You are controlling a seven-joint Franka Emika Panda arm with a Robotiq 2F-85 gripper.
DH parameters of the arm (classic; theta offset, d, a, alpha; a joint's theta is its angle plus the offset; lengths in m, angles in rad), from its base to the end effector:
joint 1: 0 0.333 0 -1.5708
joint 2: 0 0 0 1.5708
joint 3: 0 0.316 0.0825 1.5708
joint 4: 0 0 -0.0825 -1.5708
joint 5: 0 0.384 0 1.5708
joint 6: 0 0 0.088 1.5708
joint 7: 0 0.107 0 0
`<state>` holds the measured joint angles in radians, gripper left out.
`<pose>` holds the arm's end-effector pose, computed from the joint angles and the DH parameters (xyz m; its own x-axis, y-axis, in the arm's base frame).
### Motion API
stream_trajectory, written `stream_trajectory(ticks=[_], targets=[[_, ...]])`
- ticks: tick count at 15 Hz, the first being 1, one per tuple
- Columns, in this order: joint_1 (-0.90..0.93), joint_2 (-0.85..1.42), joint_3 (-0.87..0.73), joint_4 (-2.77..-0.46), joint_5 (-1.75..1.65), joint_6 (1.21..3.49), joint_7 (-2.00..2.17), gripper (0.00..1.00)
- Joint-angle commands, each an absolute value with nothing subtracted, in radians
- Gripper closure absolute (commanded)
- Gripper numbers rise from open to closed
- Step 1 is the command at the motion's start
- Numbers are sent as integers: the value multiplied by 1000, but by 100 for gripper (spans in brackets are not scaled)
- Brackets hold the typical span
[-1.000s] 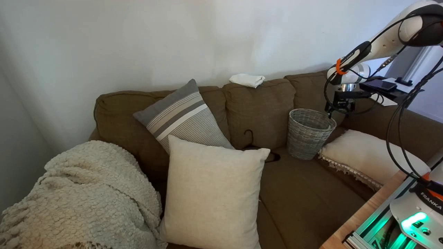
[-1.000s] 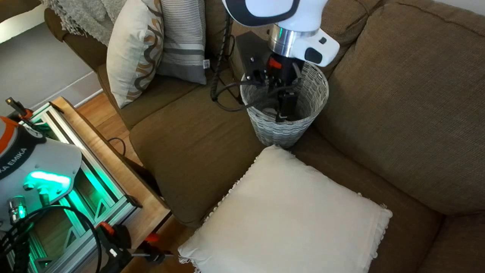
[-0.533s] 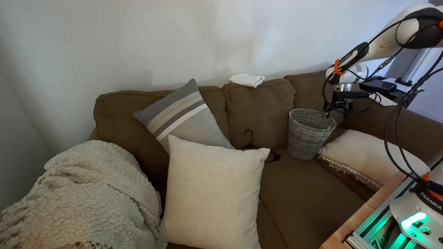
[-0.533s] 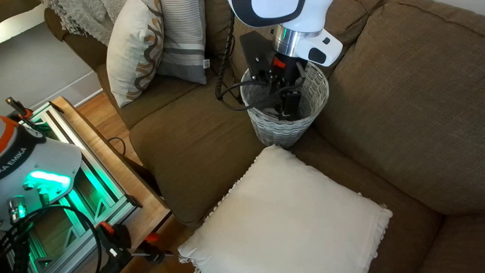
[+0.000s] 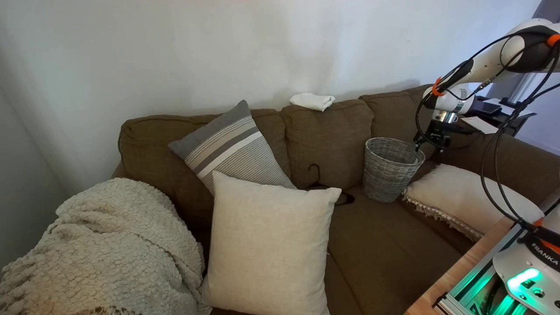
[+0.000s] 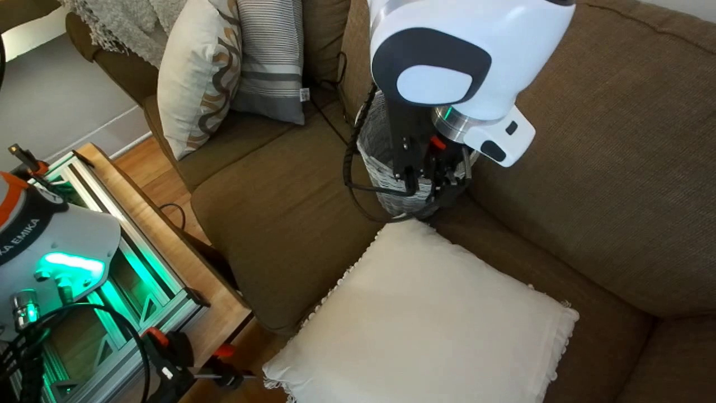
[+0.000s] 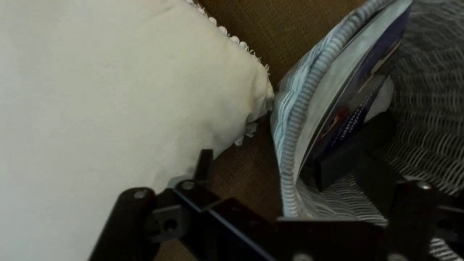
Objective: Pour out the contents from the basket
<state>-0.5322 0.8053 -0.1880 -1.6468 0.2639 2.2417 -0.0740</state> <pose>0.5074 -0.4213 0.1329 0.6968 -0.6924 -0.1870 -0.7107 -0.7017 -0.0501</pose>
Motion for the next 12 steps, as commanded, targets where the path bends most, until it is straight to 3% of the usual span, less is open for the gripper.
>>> stream_trajectory(ticks=[1,7,12], targets=[[-560,856,-171,-1579,333,2315,-36,0],[-520,856,-176,-1593,303,2358,-16,0],[-578,872,-140,-1529,222,2249,-299,0]])
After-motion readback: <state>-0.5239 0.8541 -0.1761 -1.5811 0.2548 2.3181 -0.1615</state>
